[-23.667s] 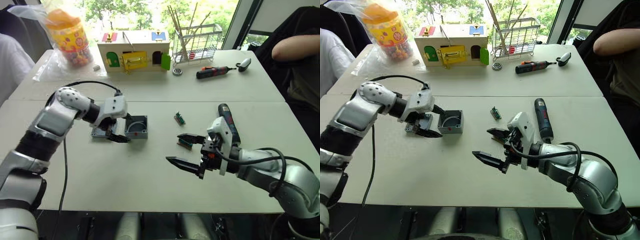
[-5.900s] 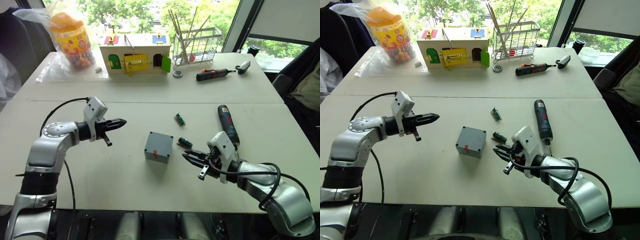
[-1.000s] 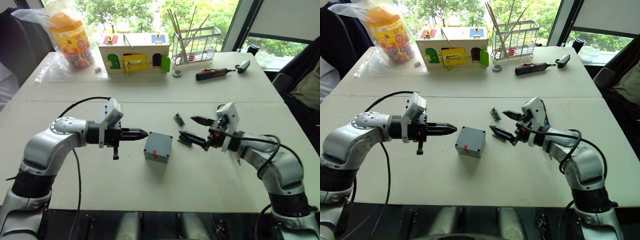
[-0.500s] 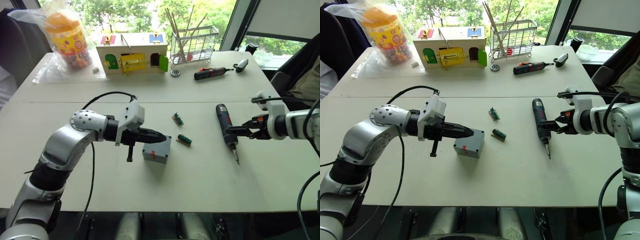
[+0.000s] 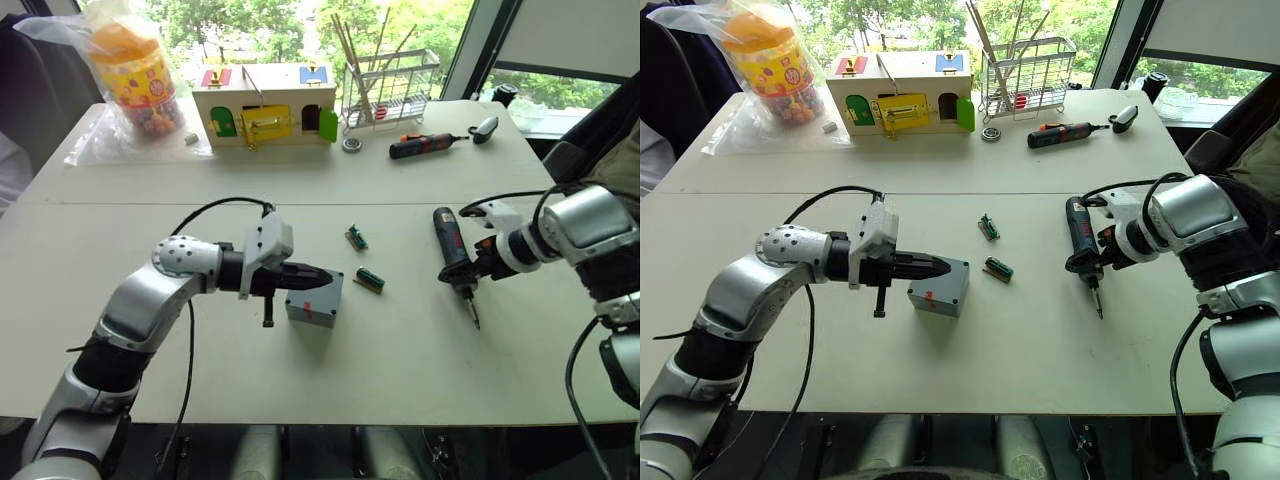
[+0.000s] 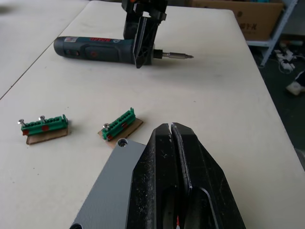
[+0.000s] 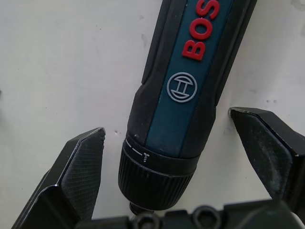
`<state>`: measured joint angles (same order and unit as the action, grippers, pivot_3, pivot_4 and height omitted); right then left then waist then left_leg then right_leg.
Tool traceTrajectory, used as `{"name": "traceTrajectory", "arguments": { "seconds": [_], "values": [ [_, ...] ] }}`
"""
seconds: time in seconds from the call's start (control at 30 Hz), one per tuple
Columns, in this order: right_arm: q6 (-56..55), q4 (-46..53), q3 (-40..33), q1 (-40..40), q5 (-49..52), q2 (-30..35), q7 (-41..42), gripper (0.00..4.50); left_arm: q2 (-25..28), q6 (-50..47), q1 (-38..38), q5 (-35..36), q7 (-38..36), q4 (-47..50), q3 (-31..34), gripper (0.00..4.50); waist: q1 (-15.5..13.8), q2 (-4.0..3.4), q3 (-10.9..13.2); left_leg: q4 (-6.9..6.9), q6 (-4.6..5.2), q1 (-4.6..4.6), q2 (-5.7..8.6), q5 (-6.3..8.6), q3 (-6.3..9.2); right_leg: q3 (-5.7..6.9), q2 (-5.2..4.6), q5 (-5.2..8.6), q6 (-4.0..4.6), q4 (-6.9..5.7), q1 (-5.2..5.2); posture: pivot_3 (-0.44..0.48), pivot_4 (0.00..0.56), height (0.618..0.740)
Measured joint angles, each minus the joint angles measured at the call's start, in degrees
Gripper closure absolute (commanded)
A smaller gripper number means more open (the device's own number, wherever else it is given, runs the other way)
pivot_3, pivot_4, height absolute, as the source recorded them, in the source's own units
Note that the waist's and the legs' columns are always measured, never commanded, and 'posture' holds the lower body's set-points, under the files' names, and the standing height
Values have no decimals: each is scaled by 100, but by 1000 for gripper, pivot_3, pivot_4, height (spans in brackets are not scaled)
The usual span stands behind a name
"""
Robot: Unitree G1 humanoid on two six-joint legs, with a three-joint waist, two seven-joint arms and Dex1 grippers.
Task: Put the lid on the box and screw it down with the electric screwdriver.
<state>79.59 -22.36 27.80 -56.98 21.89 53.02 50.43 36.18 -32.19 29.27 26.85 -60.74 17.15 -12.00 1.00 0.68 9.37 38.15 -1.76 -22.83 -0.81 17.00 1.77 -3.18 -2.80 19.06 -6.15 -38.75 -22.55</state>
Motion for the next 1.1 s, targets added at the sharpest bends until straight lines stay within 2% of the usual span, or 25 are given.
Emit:
{"name": "traceTrajectory", "arguments": {
  "seconds": [0.13, 0.17, 0.2, 0.37, 0.57, 0.7, 0.83, 0.9, 0.97, 1.03, 1.1],
  "values": [
    [-345, -570, 427, -369, -414, -216, 406, 6, -54, -3, -143, -16, 184, 106, 0, 4500, 23, 1, -1, 3, 0, 4, -1, 0, -1, 0, 0, -1, 0, 0, 3, 0, 150, 736],
    [-470, -661, 557, -433, -543, -242, 531, 493, -60, -4, -193, -16, 228, 122, 1, 4500, 24, 1, -1, 3, 0, 6, -1, 0, 0, 1, 0, -1, 0, -1, 5, 0, 150, 736],
    [-550, -710, 667, -466, -635, -249, 653, 755, -61, -5, -230, -16, 259, 141, 2, 4500, 19, 2, -1, 3, 0, 6, -1, 0, 1, 2, 0, -1, 0, -1, 6, 0, 150, 736],
    [-803, -836, 987, -516, -1112, -253, 1085, 2636, -41, -20, -383, -7, 450, 283, 113, 4500, 5, 3, -2, 3, 0, 6, -1, 0, 4, 5, -1, -1, 0, -1, 7, 0, 150, 736],
    [-1087, -1164, 846, -447, -1458, -358, 1268, 2690, -30, -96, -376, 5, 491, 327, 210, 4500, -4, 26, -16, 4, 0, 34, 0, 0, 7, 9, -3, -1, 0, 1, 41, 0, 150, 736],
    [-1204, -1560, 489, -490, -1522, -480, 1203, 2690, -40, -82, -196, 19, 385, 64, 248, 4500, -9, 28, -17, 10, -3, 35, 5, -2, 4, 10, -8, -3, 1, 1, 44, 0, 150, 736],
    [-1016, -2081, -535, -884, -1467, -568, 494, 2690, -87, 1, 36, 135, 170, -417, 402, 4500, -7, -33, 18, 10, -14, -21, 16, -8, -8, 3, -21, -4, -2, -24, -30, 0, 150, 736],
    [-737, -2039, -1378, -1199, -1302, -596, 88, 2690, -90, 4, 123, 174, 70, -655, 485, 4500, 6, -38, 17, 6, -63, -78, 15, -37, -9, 4, -13, -4, -2, -36, -103, 0, 150, 736],
    [-438, -1742, -2592, -1399, -1009, -698, -385, 2690, -66, 2, 161, 253, -58, -831, 505, 4500, 20, -38, 17, -10, -65, -84, 10, -38, -9, 5, -1, -4, -1, -38, -112, 0, 150, 736],
    [-447, -1025, -3706, -1299, -711, -988, -852, 2690, -28, -8, 196, 321, -171, -916, 572, 4500, 31, -37, 17, -13, -64, -88, -3, -37, -7, 8, 10, -3, 1, -37, -113, 0, 150, 736],
    [-1167, 714, -5138, -608, -195, -1941, -1489, 2690, 128, -126, 217, 415, -295, -979, 680, 4500, 57, -37, 17, -17, -64, -93, -7, -37, -5, 9, 13, -3, 2, -44, -117, 0, 150, 736]
  ]
}}
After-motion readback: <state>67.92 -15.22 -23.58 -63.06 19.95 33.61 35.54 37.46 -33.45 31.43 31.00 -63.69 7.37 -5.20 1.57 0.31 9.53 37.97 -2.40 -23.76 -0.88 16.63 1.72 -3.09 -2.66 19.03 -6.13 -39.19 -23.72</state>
